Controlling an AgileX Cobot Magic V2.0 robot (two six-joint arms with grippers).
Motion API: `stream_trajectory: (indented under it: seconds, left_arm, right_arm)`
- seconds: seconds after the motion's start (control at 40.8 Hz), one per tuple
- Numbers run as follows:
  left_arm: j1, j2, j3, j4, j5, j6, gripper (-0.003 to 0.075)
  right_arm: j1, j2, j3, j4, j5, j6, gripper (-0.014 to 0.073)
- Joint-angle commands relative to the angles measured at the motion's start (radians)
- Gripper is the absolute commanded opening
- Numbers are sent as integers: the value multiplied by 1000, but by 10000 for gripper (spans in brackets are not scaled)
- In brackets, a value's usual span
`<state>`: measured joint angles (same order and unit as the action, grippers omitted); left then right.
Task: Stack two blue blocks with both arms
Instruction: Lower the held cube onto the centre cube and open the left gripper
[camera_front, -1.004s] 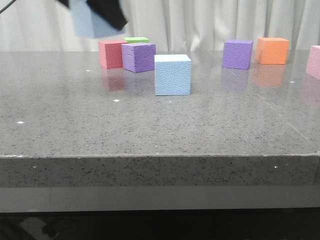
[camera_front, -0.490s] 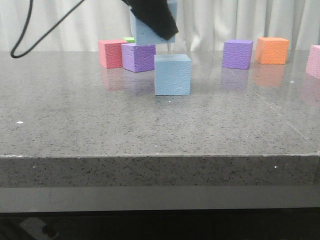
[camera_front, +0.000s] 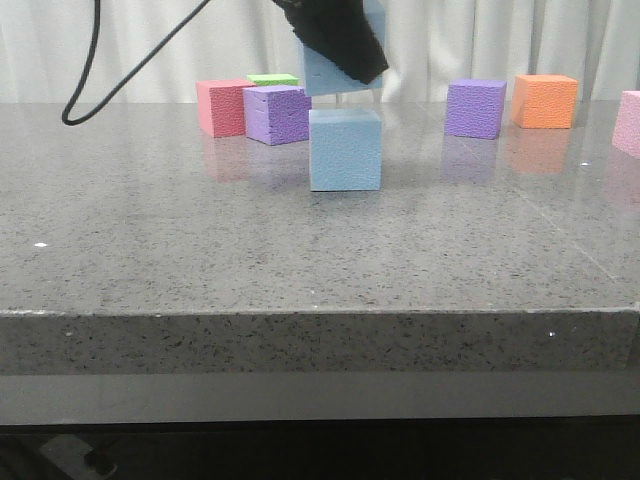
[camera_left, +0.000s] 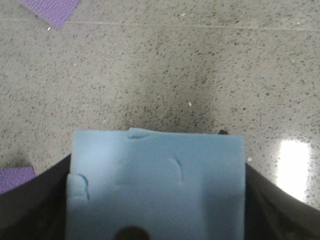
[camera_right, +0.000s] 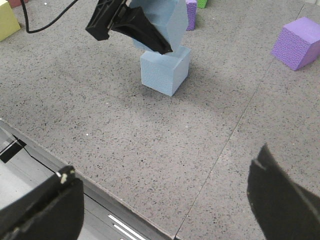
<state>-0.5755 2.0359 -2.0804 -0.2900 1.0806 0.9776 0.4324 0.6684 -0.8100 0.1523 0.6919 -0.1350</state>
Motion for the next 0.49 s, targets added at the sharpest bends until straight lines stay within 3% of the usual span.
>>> stream_trajectory:
  seconds: [0.0, 0.367, 0.465]
  left_arm:
    - [-10, -58, -34, -35, -50, 23, 385]
    - [-10, -26, -34, -20, -86, 51, 391]
    - [-10, -22, -34, -20, -82, 51, 437]
  right_arm:
    - [-3, -2, -28, 9, -64, -4, 664]
    - [-3, -2, -28, 9, -64, -4, 664]
    - [-3, -2, -28, 9, -64, -4, 664]
